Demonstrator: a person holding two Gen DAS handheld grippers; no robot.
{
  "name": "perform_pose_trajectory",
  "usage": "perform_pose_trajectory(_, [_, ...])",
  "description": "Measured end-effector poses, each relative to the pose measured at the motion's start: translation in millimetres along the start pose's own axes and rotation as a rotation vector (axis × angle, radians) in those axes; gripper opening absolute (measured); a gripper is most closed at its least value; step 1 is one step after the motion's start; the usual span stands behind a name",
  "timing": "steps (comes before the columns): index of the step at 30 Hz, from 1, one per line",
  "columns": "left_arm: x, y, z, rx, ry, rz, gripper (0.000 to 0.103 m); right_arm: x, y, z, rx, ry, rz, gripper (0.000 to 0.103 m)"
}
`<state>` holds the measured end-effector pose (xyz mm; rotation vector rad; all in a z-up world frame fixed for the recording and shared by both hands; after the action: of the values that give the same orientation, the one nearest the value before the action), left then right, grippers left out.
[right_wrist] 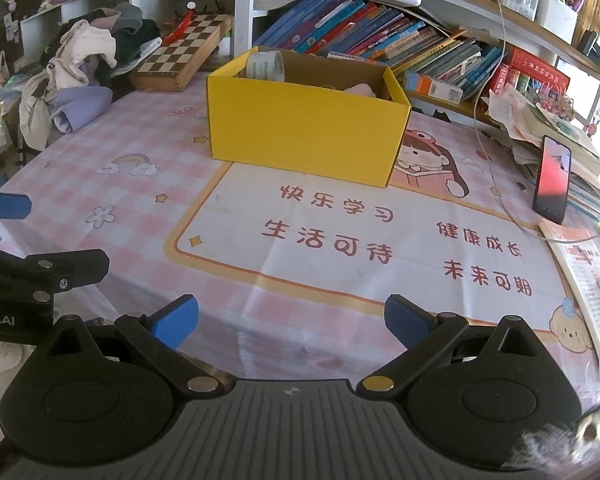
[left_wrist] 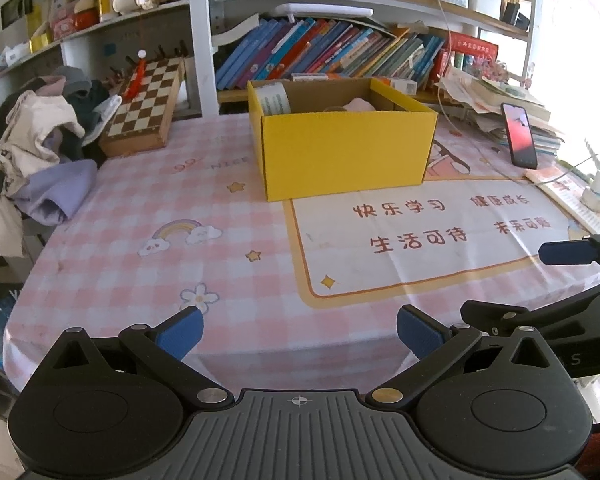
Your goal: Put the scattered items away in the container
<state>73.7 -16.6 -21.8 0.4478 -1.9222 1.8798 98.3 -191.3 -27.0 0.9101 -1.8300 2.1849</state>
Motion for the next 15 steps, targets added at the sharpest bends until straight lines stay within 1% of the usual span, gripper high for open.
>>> perform_pose_trajectory(3, [0.7,0.0,1.6,-0.003,-0.005,0.0,0.103,0.2,0.2,1.0,-0.001,-0.003,0.001,0.101])
perform_pose_trajectory(5, [0.8,-0.1,2.5,-0.004,-0.006,0.0,0.103,3.5,1.5,-9.9,-0.006,0.01,0.002,0.101])
perform_pose_trajectory(12, [-0.5,0.2,7.7,-0.014,-0.001,-0.009,0.103,2.1,2.6,-4.4,-0.017,0.005,-0.005,0.101])
perform_pose_trajectory(15, [-1.1,-1.9,9.3,-0.02,0.0,0.0,0.103,-0.1,0.8,-1.3,-0.022,0.001,-0.005,0.101])
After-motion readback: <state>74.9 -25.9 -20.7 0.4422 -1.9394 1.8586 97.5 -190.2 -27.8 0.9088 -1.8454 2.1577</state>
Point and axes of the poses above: each gripper's, at about its wrist camera, not at the fingertips, and x roughly against the way its jaws point, z to its right, y to its underside, the point moved 1 cm from there along -x, roughly the way its jaws point, and after that the axes turned 13 degrees about z, right-handed, at the moved point
